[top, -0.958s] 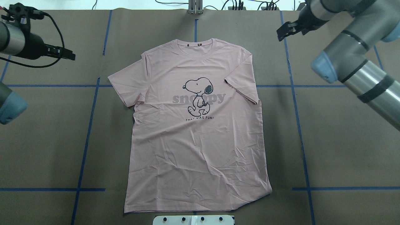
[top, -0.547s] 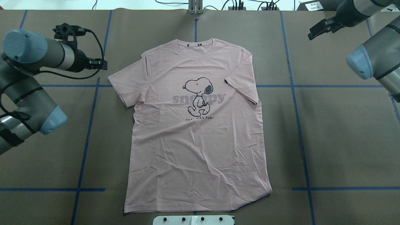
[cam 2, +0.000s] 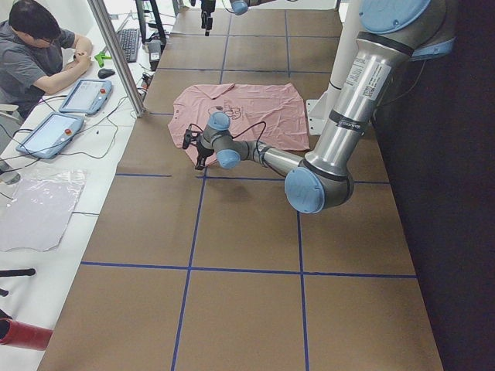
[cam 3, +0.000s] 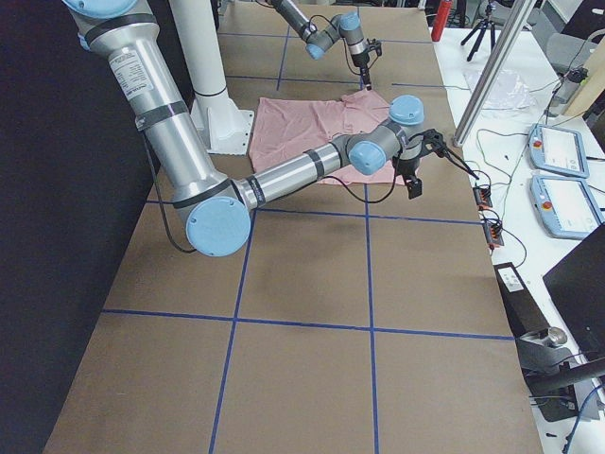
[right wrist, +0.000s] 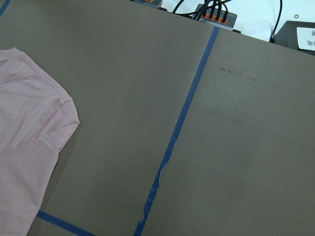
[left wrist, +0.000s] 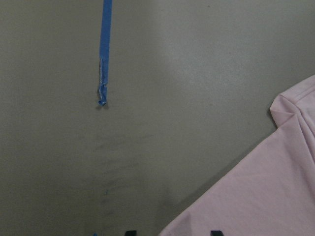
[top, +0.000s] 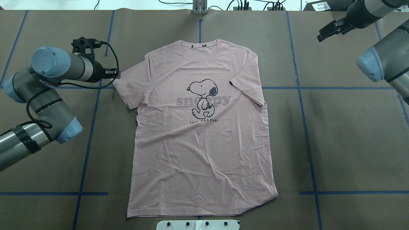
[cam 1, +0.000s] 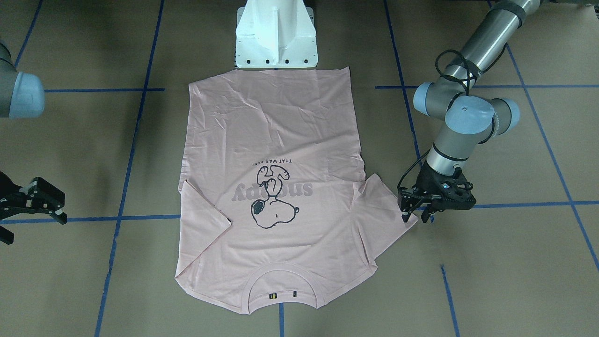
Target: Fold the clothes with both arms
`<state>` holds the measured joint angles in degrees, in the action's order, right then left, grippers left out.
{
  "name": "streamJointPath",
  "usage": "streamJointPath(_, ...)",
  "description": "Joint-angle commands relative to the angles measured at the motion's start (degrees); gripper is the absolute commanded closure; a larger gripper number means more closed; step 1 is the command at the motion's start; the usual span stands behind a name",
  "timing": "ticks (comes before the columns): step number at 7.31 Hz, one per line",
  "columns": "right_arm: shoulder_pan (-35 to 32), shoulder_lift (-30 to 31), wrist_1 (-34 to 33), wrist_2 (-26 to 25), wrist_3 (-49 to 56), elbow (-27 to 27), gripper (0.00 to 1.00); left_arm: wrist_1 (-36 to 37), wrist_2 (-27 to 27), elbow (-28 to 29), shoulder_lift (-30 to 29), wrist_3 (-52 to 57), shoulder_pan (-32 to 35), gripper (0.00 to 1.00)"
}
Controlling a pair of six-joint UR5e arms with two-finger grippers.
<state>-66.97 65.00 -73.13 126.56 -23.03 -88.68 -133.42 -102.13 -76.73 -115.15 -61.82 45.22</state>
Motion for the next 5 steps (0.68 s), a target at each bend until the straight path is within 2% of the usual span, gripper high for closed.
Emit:
streamJointPath(1,0.0,0.1,0.0,0.0,0.0,0.0,0.00,0.1,0.3,0.4,0.0,0.1,-0.2,0.45)
streamJointPath(2,0.0,0.2,0.0,0.0,-0.1,0.0,0.00,0.1,0.3,0.4,0.0,0.3,-0.2,0.45)
streamJointPath(3,0.0,0.3,0.0,-0.1,-0.1,0.0,0.00,0.0,0.4,0.8,-0.1,0.3,-0.3,0.51)
streamJointPath(4,0.0,0.4,0.0,-0.1,-0.1,0.1,0.00,0.1,0.4,0.7,-0.1,-0.1,-0.4,0.82)
streamJointPath(5,0.0,0.5,0.0,-0.1,-0.2,0.0,0.00,0.1,0.4,0.7,-0.1,0.5,-0.5,1.00)
